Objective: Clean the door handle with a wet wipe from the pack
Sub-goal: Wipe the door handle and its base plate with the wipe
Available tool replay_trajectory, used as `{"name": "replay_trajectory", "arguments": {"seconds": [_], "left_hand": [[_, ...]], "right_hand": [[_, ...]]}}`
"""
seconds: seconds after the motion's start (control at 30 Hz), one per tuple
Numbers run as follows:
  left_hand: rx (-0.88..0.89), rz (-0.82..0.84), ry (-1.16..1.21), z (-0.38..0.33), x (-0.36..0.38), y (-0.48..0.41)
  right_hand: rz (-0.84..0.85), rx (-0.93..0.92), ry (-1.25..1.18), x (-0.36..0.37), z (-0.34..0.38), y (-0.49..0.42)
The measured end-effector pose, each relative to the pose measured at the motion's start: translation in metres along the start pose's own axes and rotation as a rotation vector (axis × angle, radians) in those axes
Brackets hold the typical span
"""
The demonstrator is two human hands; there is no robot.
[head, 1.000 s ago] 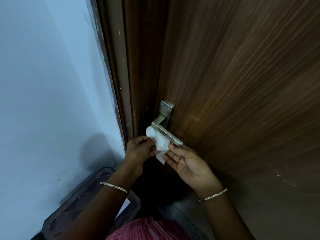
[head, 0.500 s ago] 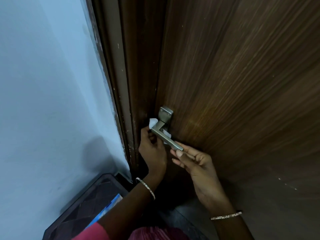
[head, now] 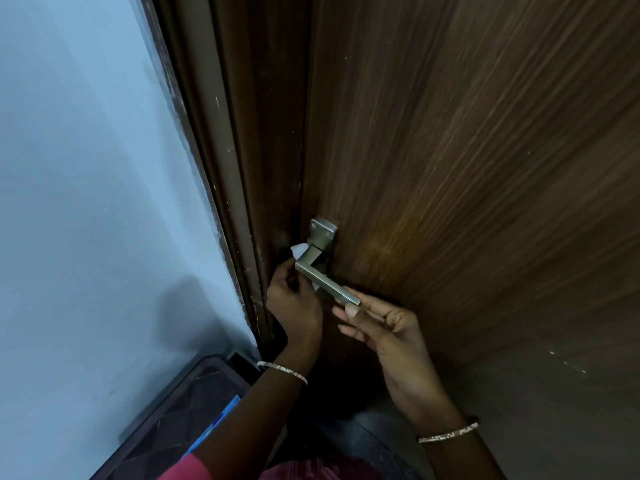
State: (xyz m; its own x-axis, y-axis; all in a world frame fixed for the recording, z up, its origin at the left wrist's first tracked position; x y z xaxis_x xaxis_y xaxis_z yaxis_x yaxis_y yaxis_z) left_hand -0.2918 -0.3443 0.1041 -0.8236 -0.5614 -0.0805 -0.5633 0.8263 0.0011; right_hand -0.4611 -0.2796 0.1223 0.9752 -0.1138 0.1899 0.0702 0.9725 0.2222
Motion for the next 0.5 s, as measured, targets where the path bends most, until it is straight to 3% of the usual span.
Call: {"name": "replay_trajectory", "arguments": {"seconds": [0.27,0.37,0.5], "left_hand": [[0.229,0.003,-0.068,-0.017,-0.006,-0.001],[0.167,-0.001,-0.11,-0.004,-0.004,-0.002],[-0.059,0.109,-0.072,0.023,0.008,0.008]], "right_hand": [[-0.017,-0.004,-0.014,0.001,-0.002,-0.001],[-0.012,-0.011,-0.017,0.001,-0.002,0.0],[0.013,-0.011,0.004,0.004,0.001,0.0]]}}
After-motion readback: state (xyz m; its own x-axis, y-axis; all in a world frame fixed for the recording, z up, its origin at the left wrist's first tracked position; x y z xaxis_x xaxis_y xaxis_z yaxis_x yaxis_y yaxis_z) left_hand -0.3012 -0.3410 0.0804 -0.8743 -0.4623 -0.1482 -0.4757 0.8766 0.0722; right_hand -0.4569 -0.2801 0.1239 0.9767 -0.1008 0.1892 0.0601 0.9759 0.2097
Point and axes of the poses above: each hand's wrist, its own y-axis away from the middle knuckle, its own x-axis out of the palm, z = x × y, the point moved 9 cm from there along -y, towards the middle knuckle
